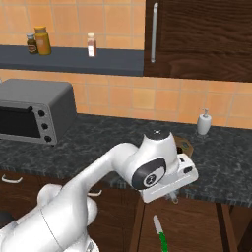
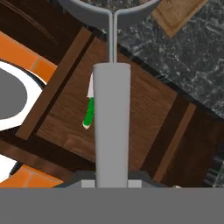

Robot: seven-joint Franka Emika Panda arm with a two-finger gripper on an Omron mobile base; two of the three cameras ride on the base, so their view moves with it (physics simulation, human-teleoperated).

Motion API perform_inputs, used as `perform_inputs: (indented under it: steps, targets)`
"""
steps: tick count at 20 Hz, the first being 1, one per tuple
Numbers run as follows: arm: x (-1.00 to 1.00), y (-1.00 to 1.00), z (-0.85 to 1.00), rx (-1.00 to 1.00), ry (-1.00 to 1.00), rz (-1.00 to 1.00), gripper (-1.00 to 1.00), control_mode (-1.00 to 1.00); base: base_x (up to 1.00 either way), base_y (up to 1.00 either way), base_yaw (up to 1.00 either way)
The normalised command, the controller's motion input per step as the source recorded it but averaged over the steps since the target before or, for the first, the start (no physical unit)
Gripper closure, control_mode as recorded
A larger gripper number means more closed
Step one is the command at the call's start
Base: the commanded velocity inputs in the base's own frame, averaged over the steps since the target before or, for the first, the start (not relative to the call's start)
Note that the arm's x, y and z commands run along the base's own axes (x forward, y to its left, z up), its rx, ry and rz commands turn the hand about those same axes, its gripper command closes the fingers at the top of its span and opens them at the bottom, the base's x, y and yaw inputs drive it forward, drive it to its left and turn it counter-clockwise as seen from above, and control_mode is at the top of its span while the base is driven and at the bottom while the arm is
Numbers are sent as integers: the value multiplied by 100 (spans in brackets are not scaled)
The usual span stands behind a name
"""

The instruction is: Place the appropriate cutting tool for cutting the eggplant skin on the cutting board.

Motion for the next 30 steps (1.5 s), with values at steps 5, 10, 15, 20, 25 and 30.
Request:
perform_inputs:
  steps: [5,10,15,20,25,30]
  targets:
    - [100,-13,-8,9,5,4,100,-100,0,0,0]
    - [98,-18,-24,9,0,8,100,-100,0,0,0]
    - [82,-14,-36,2,0,5,100,-100,0,0,0]
    - [73,-4,-50,1,0,9,100,-100,0,0,0]
    - [46,-5,-50,2,0,9,100,-100,0,0,0]
    - [24,-3,-27,4,0,7,100,-100,0,0,0]
